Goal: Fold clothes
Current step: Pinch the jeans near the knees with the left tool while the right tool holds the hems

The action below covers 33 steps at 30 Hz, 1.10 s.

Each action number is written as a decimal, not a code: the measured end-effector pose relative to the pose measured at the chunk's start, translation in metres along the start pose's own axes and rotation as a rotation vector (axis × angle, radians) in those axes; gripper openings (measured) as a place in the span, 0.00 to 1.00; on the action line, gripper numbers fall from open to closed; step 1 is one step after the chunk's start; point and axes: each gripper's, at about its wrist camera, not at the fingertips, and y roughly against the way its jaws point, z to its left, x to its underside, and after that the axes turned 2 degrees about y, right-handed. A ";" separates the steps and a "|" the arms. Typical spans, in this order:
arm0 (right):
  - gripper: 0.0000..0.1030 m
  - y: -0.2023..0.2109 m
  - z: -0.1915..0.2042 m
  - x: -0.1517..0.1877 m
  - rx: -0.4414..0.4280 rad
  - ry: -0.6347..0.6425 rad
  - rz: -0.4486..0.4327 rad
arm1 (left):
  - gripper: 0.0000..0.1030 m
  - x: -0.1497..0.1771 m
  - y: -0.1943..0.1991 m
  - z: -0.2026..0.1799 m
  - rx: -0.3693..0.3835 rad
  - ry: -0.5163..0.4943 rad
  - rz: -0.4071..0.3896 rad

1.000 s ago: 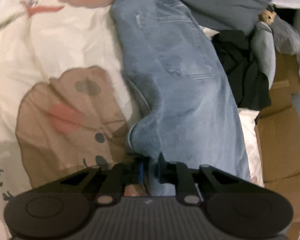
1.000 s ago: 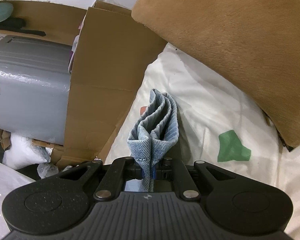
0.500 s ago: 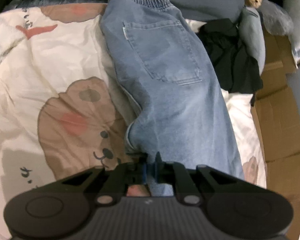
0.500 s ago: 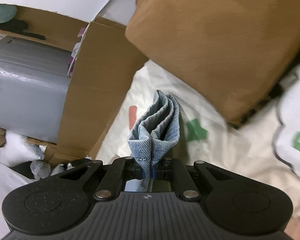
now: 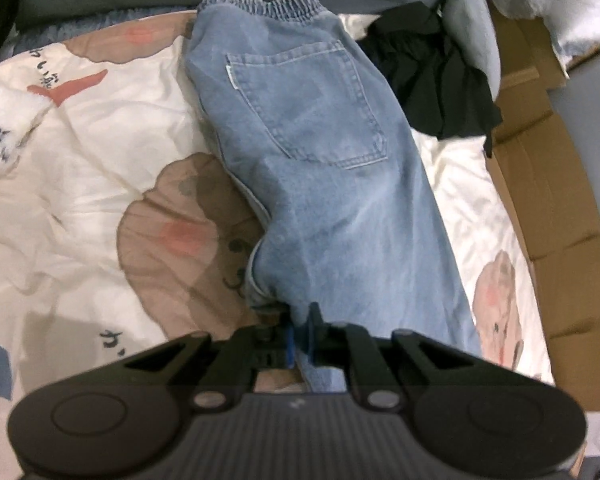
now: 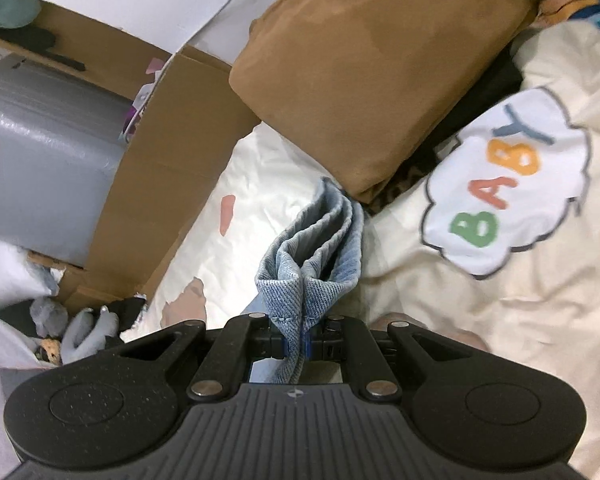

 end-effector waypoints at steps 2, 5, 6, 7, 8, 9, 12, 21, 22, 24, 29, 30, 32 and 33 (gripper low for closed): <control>0.06 0.013 -0.002 0.003 0.006 0.006 -0.006 | 0.06 0.003 0.004 0.000 -0.003 -0.013 0.011; 0.06 0.026 -0.012 0.006 0.009 0.006 -0.009 | 0.06 0.008 0.008 0.000 -0.008 -0.039 0.021; 0.06 0.029 -0.016 0.007 0.010 0.005 -0.010 | 0.06 0.010 0.008 0.000 -0.012 -0.047 0.023; 0.06 0.032 -0.021 0.009 0.011 0.004 -0.010 | 0.06 0.013 0.007 0.000 -0.016 -0.052 0.027; 0.06 0.036 -0.026 0.010 0.012 -0.003 -0.012 | 0.06 0.016 0.007 0.001 -0.018 -0.055 0.030; 0.06 0.039 -0.031 0.012 0.013 -0.011 -0.014 | 0.06 0.019 0.008 0.001 -0.022 -0.057 0.032; 0.06 0.050 -0.045 0.019 0.019 -0.023 -0.015 | 0.06 0.027 0.011 0.001 -0.033 -0.073 0.038; 0.06 0.074 -0.084 0.045 0.043 -0.052 0.009 | 0.03 0.041 0.016 0.009 -0.072 -0.125 0.062; 0.06 0.076 -0.085 0.047 0.042 -0.053 0.010 | 0.03 0.041 0.016 0.010 -0.075 -0.129 0.065; 0.06 0.080 -0.088 0.050 0.042 -0.055 0.013 | 0.02 0.042 0.016 0.012 -0.072 -0.135 0.067; 0.08 0.070 -0.104 0.052 0.101 -0.093 0.052 | 0.03 0.044 0.005 0.017 -0.093 -0.144 0.096; 0.09 0.066 -0.108 0.053 0.119 -0.089 0.061 | 0.04 0.044 0.000 0.018 -0.101 -0.143 0.109; 0.19 0.060 -0.113 0.053 0.168 -0.071 0.076 | 0.05 0.045 -0.006 0.021 -0.121 -0.153 0.130; 0.26 0.058 -0.115 0.054 0.198 -0.056 0.081 | 0.05 0.046 -0.008 0.022 -0.128 -0.166 0.138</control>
